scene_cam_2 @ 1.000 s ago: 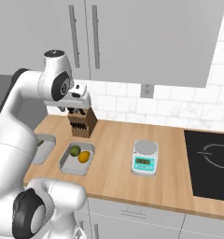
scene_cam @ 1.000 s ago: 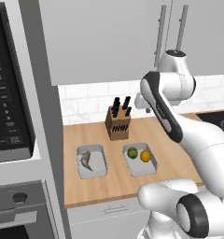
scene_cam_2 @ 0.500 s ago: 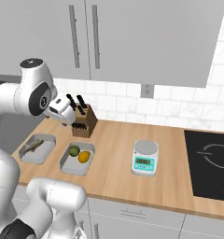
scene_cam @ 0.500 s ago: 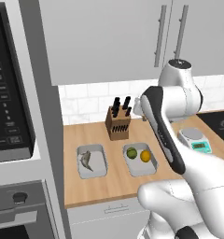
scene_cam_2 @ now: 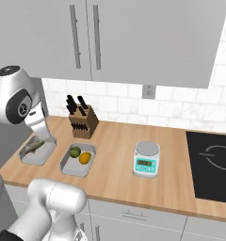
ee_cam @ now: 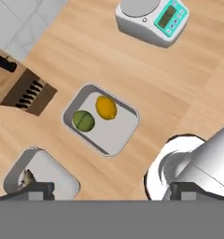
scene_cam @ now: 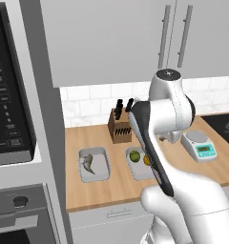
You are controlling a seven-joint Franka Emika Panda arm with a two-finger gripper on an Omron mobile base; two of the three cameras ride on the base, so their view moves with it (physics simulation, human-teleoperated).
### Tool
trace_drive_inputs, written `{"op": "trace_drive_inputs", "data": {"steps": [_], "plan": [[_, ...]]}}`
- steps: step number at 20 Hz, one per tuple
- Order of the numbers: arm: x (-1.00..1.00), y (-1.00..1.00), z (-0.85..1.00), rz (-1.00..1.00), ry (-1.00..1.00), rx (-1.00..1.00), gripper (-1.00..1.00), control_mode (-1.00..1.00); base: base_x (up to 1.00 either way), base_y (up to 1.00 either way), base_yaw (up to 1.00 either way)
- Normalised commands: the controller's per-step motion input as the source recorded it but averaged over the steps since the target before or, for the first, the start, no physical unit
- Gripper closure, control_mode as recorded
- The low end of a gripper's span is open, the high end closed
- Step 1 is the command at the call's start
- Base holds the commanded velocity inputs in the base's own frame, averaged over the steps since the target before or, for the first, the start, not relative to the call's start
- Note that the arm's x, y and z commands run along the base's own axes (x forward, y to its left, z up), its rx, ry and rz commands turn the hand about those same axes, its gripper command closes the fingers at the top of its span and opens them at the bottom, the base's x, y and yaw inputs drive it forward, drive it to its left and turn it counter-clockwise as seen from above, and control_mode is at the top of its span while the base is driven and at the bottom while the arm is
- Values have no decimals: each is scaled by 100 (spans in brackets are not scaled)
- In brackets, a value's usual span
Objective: Take the meat container that has the fish and place it on the second highest rack of the freezer. Then take the vegetable container that has the lemon and lime and place it on the highest rack of the freezer.
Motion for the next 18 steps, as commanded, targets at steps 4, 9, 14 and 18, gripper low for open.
{"op": "trace_drive_inputs", "data": {"steps": [4,9,14,18], "plan": [[-4,28,-3,-49,0,32,-100,-100,0,0,0],[0,55,-11,-43,0,18,-100,-100,0,0,0],[0,61,-23,-28,-2,15,-100,-100,0,0,0],[0,52,-38,-21,0,26,-100,-100,0,0,0]]}}
